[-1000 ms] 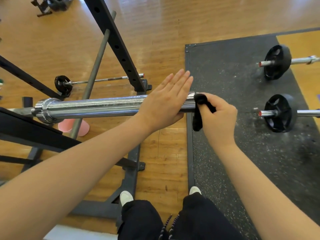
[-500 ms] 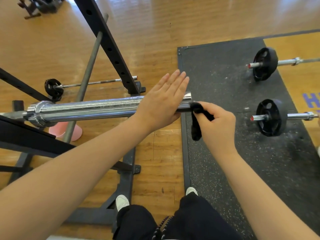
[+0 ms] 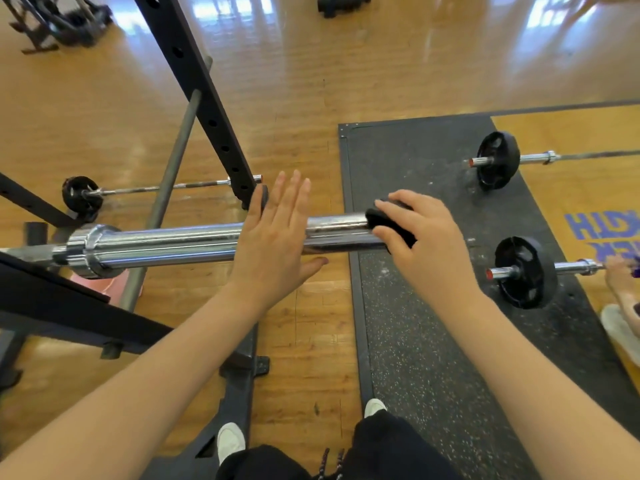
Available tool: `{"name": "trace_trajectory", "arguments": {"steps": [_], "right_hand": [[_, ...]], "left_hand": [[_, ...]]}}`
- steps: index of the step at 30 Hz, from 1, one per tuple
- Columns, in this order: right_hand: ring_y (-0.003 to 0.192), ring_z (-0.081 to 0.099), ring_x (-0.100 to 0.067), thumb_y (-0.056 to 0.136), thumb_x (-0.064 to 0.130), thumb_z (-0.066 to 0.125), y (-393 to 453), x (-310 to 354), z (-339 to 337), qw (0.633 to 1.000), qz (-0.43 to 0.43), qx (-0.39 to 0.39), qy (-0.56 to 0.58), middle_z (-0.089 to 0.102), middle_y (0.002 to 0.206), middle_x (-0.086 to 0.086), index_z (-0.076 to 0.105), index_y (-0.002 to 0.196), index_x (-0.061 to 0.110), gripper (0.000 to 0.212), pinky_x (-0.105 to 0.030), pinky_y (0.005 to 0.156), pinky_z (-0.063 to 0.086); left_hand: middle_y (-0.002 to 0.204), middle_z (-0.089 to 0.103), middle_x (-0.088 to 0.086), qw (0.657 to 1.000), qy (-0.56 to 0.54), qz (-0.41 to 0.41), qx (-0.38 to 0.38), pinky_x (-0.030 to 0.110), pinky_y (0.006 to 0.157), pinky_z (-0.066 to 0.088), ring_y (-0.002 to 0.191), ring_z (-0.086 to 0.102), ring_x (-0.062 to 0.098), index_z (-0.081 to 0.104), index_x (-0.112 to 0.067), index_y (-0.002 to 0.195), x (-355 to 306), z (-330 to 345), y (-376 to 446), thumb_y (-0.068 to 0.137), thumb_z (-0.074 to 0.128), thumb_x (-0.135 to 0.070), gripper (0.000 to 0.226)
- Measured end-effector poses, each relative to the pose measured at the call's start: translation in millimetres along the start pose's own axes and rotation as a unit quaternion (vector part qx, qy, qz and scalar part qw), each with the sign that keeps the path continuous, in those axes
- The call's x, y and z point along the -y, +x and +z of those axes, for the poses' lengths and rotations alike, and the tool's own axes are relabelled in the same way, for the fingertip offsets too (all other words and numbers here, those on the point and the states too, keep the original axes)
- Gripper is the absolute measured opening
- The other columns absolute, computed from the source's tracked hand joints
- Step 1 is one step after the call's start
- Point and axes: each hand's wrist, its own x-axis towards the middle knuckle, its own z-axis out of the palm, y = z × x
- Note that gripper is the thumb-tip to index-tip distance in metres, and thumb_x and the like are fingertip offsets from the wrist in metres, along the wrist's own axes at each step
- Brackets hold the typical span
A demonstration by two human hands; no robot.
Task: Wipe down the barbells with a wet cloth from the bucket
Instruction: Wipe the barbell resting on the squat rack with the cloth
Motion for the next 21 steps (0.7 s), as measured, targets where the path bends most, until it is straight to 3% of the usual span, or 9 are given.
{"name": "trace_trajectory", "arguments": {"steps": [2,6,10,13,15,18,21], "right_hand": [[0.1,0.056,-0.03,0.08,0.016,0.061,-3.2,-1.6,0.1,0.999,-0.026,-0.039,-0.01,0.064,0.109,-0.01,0.07,0.106,0.006,0.03,-0.016,0.09,0.029],[0.095,0.056,-0.034,0.074,-0.001,0.062,-5.8,1.0,5.9,0.996,-0.042,-0.079,-0.03,0.065,0.103,-0.012,0.072,0.098,0.003,0.026,-0.015,0.087,0.029],[0.097,0.054,-0.033,0.081,0.009,0.058,-8.7,5.4,20.3,0.992,-0.048,-0.11,-0.047,0.064,0.105,-0.013,0.071,0.1,0.003,0.024,-0.035,0.084,0.043],[0.101,0.05,-0.03,0.084,0.024,0.058,-13.5,1.5,24.8,0.99,-0.057,-0.119,-0.058,0.062,0.108,-0.013,0.07,0.104,0.003,0.032,-0.037,0.086,0.04],[0.101,0.048,-0.027,0.084,0.025,0.058,-13.5,2.7,25.5,0.989,-0.054,-0.129,-0.053,0.063,0.107,-0.013,0.07,0.103,0.003,0.032,-0.037,0.085,0.04],[0.097,0.049,-0.028,0.084,0.018,0.06,-9.8,6.9,27.8,0.986,-0.056,-0.147,-0.054,0.064,0.102,-0.013,0.071,0.099,0.002,0.025,-0.04,0.079,0.043],[0.096,0.05,-0.029,0.082,0.01,0.064,-10.0,7.2,30.8,0.983,-0.068,-0.154,-0.07,0.064,0.1,-0.014,0.071,0.099,0.001,0.021,-0.041,0.078,0.043]], "left_hand": [[0.151,0.029,0.02,1.0,-0.011,-0.003,-0.011,0.044,0.116,0.004,0.142,0.022,0.031,0.018,0.0,0.145,10.7,1.1,-3.3,0.067,0.063,-0.06,0.108],[0.151,0.029,0.02,0.999,-0.035,0.012,-0.03,0.04,0.116,0.003,0.141,0.021,0.029,0.025,0.002,0.144,42.2,-4.4,-18.0,0.071,0.055,-0.064,0.103],[0.151,0.027,0.02,0.999,-0.011,-0.033,0.001,0.037,0.119,-0.002,0.145,0.01,0.024,0.025,0.003,0.145,97.4,-4.6,-60.9,0.078,0.049,-0.07,0.102],[0.152,0.026,0.02,0.993,0.024,-0.109,0.04,0.036,0.118,-0.009,0.145,-0.009,0.011,0.022,0.002,0.146,139.4,-8.7,-92.0,0.075,0.043,-0.07,0.103],[0.151,0.026,0.021,0.989,0.05,-0.123,0.07,0.035,0.117,-0.011,0.144,-0.015,0.009,0.024,0.003,0.145,160.8,-12.2,-104.0,0.075,0.056,-0.069,0.105],[0.15,0.03,0.021,0.988,0.069,-0.097,0.097,0.035,0.117,-0.009,0.143,-0.015,0.009,0.027,0.002,0.143,175.4,-10.2,-110.2,0.064,0.082,-0.045,0.107],[0.151,0.027,0.022,0.989,0.058,-0.104,0.083,0.032,0.116,-0.009,0.145,-0.012,0.014,0.025,0.0,0.145,182.5,-9.6,-111.4,0.06,0.088,-0.031,0.11]]}}
